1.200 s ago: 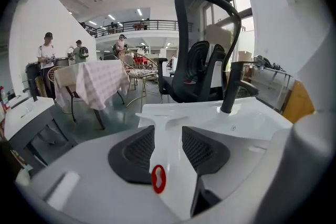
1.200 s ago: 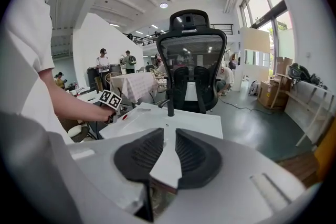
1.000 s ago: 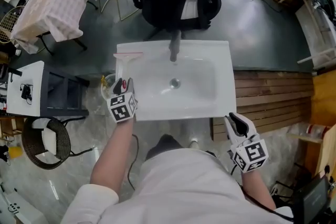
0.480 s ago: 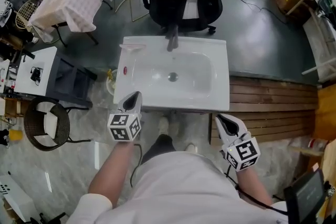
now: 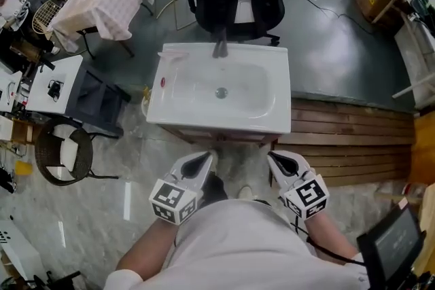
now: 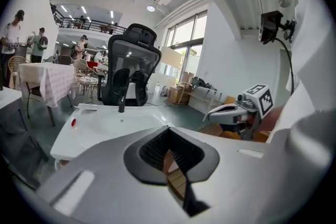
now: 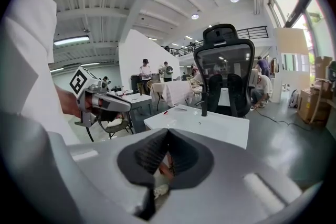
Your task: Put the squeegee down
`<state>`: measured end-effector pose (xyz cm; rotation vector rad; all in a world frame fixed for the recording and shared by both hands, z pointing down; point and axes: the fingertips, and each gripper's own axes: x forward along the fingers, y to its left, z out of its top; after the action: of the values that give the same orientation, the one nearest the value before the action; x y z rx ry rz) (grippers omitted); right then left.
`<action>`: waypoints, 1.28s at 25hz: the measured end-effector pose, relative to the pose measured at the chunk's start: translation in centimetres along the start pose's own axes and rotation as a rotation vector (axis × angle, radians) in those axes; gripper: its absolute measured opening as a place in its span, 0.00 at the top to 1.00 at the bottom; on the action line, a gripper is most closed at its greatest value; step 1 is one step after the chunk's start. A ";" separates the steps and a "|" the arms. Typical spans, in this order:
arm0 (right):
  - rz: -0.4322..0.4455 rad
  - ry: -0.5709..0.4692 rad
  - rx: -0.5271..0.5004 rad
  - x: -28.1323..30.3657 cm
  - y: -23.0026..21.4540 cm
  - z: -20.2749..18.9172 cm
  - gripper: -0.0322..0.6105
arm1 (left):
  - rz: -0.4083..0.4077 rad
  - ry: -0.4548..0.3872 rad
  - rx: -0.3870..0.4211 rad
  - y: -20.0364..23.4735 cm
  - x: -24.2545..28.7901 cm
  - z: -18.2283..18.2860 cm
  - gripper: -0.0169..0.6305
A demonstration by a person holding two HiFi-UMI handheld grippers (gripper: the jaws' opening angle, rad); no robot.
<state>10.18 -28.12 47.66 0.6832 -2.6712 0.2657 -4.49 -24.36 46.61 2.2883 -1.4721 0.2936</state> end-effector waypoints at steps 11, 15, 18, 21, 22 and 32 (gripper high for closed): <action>0.076 -0.017 -0.079 -0.2 1.8 1.1 0.95 | -0.049 -0.009 0.014 -5.0 -1.0 -0.5 0.96; 0.086 -0.012 -0.090 -0.4 2.0 1.5 0.95 | -0.060 -0.005 0.010 -5.3 -0.4 -0.3 0.96; 0.089 -0.008 -0.093 -0.4 1.9 1.4 0.95 | -0.060 -0.001 0.010 -5.1 0.1 -0.2 0.96; 0.090 -0.008 -0.095 -0.2 1.8 1.4 0.95 | -0.055 0.001 0.015 -4.8 0.5 0.0 0.96; 0.091 -0.008 -0.096 -0.2 1.8 1.4 0.95 | -0.052 0.001 0.016 -4.7 0.5 0.0 0.96; 0.103 -0.006 -0.102 0.6 2.6 1.3 0.95 | -0.026 0.019 0.011 -3.6 -0.1 -0.7 0.96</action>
<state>7.98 -26.51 46.52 0.5165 -2.7083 0.1534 -1.25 -22.68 46.42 2.3047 -1.4336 0.3155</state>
